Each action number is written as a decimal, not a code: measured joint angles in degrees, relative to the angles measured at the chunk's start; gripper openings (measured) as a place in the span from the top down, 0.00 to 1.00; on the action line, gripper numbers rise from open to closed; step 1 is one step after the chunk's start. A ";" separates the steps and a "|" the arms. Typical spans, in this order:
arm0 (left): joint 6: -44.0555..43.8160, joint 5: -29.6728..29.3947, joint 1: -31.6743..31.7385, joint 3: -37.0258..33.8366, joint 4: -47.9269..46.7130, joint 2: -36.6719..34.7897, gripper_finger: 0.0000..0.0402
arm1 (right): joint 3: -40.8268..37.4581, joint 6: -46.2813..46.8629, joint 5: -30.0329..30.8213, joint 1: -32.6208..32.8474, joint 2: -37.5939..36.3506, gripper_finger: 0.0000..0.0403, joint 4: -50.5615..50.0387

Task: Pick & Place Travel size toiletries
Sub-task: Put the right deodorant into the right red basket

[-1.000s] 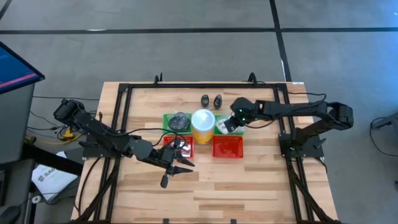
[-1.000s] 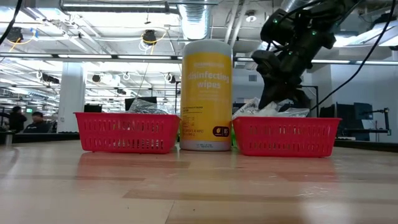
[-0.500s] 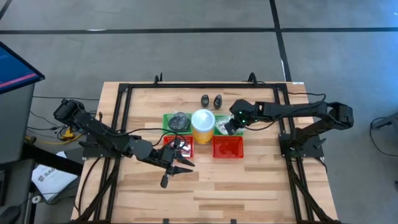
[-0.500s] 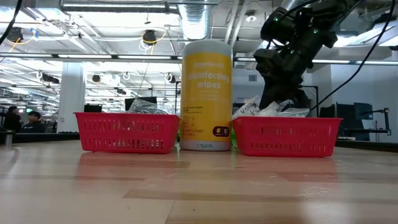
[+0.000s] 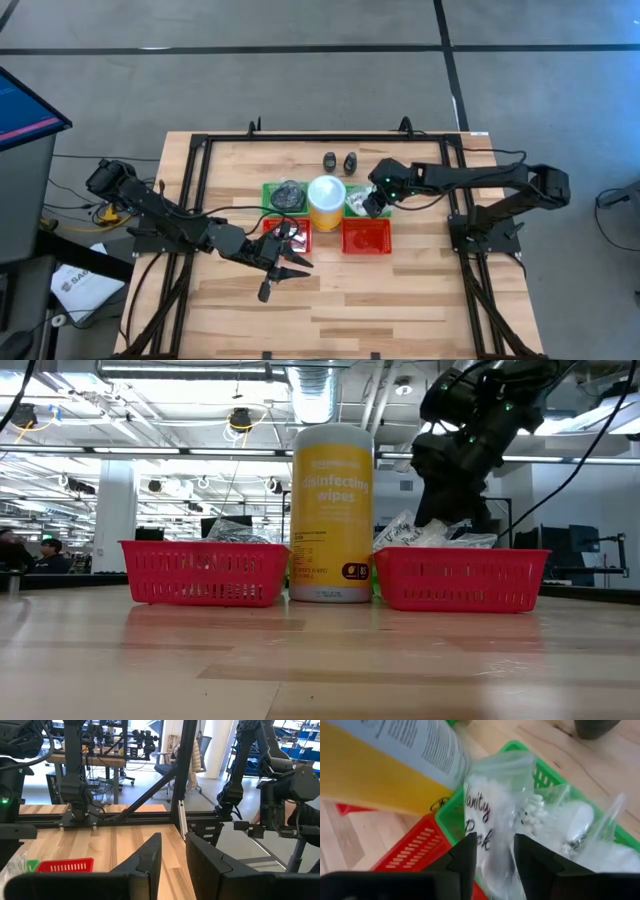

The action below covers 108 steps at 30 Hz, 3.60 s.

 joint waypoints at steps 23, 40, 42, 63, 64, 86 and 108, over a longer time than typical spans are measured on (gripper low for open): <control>0.17 0.04 0.00 0.00 0.00 0.00 0.80 | 2.22 -7.47 9.66 -5.10 0.14 0.63 8.66; 0.42 0.07 0.00 0.00 0.02 0.00 0.80 | 2.24 -12.00 9.44 -11.76 0.70 0.46 11.99; 0.42 0.07 0.00 0.00 0.02 0.00 0.80 | 2.24 -12.80 9.37 -12.08 0.70 0.45 12.56; 0.47 -2.45 0.04 0.00 0.04 0.00 0.80 | 2.26 -17.96 9.18 -13.59 14.13 0.44 25.56; 0.46 -2.53 0.04 0.00 0.02 0.00 0.80 | 2.26 -17.96 9.18 -13.67 14.89 0.44 26.47; 1.97 -2.58 0.04 0.00 0.00 0.00 0.80 | 2.30 -20.41 8.72 -14.62 19.23 0.67 33.78; 1.97 -2.56 0.04 0.00 -0.02 0.00 0.80 | 2.26 -20.78 7.84 -14.61 17.98 0.80 32.50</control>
